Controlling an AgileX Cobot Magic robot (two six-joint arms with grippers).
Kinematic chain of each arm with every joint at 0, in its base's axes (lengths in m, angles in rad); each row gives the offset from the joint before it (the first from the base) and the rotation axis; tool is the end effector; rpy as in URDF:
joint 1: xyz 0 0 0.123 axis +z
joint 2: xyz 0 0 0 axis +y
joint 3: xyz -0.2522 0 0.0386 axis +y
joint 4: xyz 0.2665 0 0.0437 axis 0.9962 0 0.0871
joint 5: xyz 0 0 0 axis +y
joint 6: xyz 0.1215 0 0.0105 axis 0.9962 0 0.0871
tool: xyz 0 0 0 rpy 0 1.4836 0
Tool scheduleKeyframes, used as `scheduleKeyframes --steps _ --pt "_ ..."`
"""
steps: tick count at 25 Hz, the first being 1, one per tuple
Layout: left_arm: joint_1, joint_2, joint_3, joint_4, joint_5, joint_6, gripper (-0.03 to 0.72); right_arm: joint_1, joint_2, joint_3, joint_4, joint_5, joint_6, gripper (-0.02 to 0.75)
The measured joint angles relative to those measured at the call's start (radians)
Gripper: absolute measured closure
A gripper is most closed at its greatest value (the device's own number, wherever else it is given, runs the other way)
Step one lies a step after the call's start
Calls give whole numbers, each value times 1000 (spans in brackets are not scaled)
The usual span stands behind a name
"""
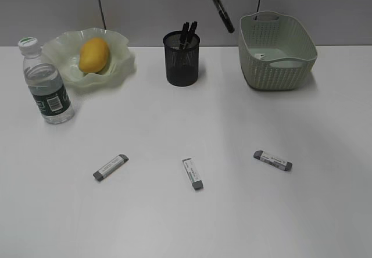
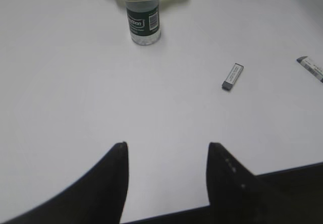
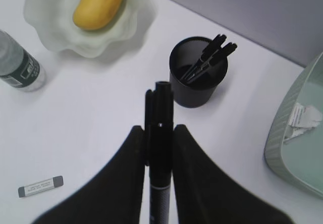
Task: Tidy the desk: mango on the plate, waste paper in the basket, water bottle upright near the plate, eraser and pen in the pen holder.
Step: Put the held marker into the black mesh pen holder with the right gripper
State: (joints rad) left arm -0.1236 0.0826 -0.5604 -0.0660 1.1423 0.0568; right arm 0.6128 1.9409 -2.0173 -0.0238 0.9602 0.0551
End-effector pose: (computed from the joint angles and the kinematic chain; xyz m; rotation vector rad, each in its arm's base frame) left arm 0.0690 -0.0159 0.2772 0.1990 2.1392 -0.1193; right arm 0.3897 0.2711 0.3208 -0.6634 2.2924 0.2906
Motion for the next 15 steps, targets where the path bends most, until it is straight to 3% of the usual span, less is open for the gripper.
scheduleKeyframes --steps 5,10,15 --pt "0 0 0 0 0 0 306 0 -227 372 -72 -333 13 587" --pt "0 0 0 0 0 0 306 0 -255 673 -153 -841 101 584" --pt "0 0 0 0 0 0 306 -36 -157 779 -118 -1295 105 582"
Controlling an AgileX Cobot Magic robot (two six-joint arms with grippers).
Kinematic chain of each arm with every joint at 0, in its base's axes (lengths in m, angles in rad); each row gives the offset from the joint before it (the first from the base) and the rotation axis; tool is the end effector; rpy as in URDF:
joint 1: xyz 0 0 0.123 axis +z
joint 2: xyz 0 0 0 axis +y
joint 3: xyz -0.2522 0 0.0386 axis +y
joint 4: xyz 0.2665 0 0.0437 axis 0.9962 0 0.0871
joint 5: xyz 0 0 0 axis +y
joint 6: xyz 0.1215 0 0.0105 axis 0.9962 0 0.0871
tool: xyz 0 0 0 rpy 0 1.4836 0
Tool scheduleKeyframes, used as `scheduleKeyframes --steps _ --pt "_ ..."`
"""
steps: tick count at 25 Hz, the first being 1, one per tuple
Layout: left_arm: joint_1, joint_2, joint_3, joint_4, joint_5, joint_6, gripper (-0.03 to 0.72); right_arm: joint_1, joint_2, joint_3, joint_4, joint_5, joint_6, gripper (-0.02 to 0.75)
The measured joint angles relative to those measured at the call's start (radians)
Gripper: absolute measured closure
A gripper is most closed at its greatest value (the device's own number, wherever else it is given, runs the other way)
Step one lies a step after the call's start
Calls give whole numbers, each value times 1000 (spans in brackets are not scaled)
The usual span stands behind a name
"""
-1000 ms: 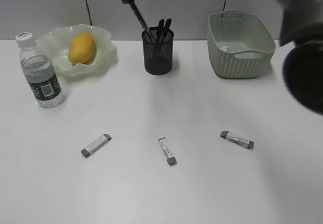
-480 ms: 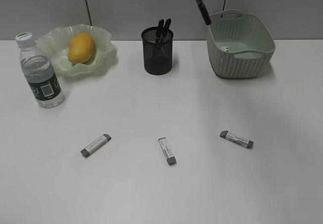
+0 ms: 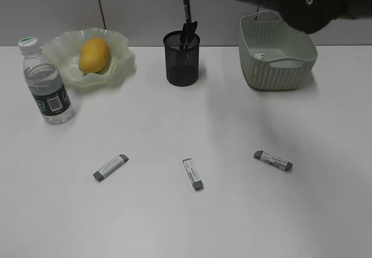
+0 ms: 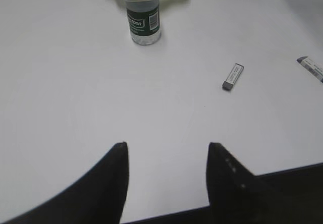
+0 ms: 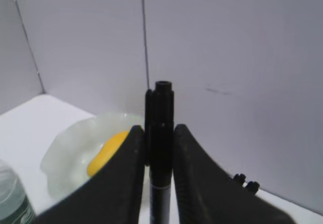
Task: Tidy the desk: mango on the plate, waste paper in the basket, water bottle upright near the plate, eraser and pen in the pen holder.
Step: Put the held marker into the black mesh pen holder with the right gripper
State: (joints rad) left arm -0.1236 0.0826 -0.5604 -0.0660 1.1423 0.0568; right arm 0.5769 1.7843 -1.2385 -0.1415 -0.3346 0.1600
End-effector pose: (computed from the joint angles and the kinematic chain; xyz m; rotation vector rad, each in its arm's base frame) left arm 0.0690 -0.0159 0.2772 0.1990 2.1392 -0.1193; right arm 0.3845 0.2570 0.2447 -0.5018 1.6471 0.4882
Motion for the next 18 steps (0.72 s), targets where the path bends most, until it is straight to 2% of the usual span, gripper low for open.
scheduleKeyframes --steps 6,9,18 --pt "0 0 0 0 0 0 306 -77 167 5 78 -340 -17 574" --pt "0 0 0 0 0 0 306 -88 232 -2 95 -461 -46 572" --pt "0 0 0 0 0 0 306 -88 410 -194 98 -485 -90 556"
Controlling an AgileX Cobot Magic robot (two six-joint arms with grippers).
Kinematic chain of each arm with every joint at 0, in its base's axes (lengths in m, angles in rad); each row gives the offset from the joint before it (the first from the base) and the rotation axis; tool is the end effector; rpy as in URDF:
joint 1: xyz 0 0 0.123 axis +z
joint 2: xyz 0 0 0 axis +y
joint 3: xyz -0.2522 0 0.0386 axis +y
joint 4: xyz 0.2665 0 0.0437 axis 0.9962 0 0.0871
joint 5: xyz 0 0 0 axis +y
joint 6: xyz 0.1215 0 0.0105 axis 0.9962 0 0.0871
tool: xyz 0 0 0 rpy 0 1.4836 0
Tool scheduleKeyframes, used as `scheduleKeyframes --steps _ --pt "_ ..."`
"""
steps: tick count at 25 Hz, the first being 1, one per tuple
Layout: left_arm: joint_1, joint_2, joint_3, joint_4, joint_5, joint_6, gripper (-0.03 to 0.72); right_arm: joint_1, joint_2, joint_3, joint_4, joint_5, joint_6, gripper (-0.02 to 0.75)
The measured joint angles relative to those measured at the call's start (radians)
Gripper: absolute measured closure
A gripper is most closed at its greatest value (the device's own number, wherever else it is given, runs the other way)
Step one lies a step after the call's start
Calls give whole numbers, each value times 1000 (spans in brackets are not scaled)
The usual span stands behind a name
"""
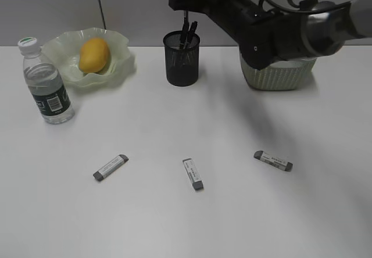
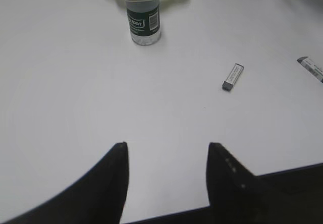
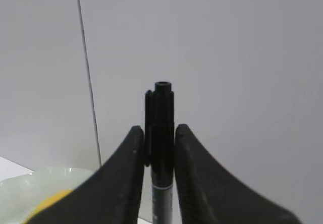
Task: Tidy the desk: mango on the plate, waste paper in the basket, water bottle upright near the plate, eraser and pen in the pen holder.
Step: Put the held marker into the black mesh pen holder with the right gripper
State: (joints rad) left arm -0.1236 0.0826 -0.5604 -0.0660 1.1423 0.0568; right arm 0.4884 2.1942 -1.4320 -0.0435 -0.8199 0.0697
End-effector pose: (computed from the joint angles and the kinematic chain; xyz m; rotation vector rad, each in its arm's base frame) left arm 0.0690 -0.0159 0.2772 0.1990 2.1392 -0.1193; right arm 0.4593 0.2484 0.1702 -0.3464 1.4000 0.4574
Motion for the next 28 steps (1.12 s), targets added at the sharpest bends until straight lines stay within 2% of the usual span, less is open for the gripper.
scheduleKeyframes --steps 6,14,17,21,28 --pt "0 0 0 0 0 0 306 0 84 -68 0 14 -18 523" --pt "0 0 0 0 0 0 306 0 117 -70 0 48 -19 426" --pt "0 0 0 0 0 0 306 0 94 -70 -3 104 -19 395" --pt "0 0 0 0 0 0 306 0 18 -70 -30 321 -19 383" --pt "0 0 0 0 0 0 306 0 -210 -72 -44 962 -21 382"
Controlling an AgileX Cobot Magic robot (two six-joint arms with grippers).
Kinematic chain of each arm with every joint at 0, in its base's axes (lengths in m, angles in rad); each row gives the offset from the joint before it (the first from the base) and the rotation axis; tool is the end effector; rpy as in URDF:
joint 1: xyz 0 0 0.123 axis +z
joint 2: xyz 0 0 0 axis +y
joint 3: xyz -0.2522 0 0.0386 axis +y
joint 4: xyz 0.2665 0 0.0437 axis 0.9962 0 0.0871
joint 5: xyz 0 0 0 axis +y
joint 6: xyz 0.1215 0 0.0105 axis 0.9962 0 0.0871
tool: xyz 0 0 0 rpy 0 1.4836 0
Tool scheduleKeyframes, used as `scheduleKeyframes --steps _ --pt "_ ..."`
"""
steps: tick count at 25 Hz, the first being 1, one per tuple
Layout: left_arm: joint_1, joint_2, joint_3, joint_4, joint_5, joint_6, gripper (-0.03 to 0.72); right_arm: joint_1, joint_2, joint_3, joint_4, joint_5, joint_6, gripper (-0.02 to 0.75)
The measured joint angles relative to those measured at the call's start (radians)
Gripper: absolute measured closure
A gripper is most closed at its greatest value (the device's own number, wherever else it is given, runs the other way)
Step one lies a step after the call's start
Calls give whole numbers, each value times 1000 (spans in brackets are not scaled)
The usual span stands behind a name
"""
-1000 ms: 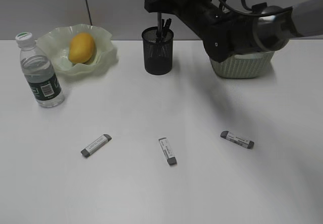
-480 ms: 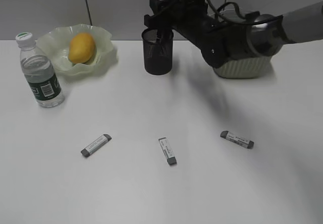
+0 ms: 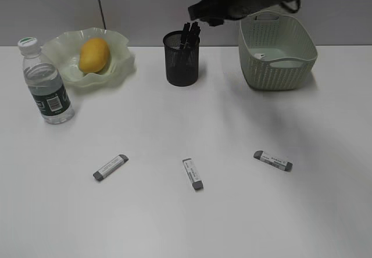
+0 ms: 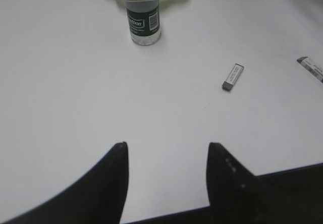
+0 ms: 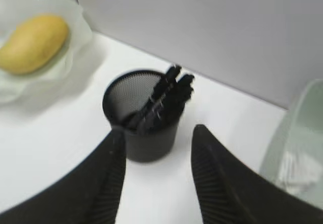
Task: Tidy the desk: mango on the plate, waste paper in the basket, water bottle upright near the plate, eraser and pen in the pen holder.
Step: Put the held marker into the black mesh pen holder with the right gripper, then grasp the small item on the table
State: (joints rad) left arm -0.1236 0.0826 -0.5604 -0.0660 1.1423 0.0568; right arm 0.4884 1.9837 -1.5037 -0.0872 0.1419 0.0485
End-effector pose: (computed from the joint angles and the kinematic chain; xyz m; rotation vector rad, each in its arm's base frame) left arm 0.0690 -0.0159 0.2772 0.1990 2.1392 -0.1193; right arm 0.4405 0.2323 0.1920 -0.5430 2.0446 0.2568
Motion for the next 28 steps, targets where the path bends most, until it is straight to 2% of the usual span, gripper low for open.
scheduleKeyframes --steps 6,9,13,20,25,28 --pt "0 0 0 0 -6 0 306 0 -143 0 3 514 -6 382" --pt "0 0 0 0 -6 0 306 0 -177 0 20 720 -25 382" --pt "0 0 0 0 -6 0 306 0 -207 1 42 919 -33 372" --pt "0 36 0 -1 -50 2 301 0 -394 150 70 985 -39 344" --pt "0 187 0 -14 -134 31 297 0 -597 338 73 989 -39 343" --pt "-4 299 0 -74 -212 74 297 0 -729 444 73 990 -39 342"
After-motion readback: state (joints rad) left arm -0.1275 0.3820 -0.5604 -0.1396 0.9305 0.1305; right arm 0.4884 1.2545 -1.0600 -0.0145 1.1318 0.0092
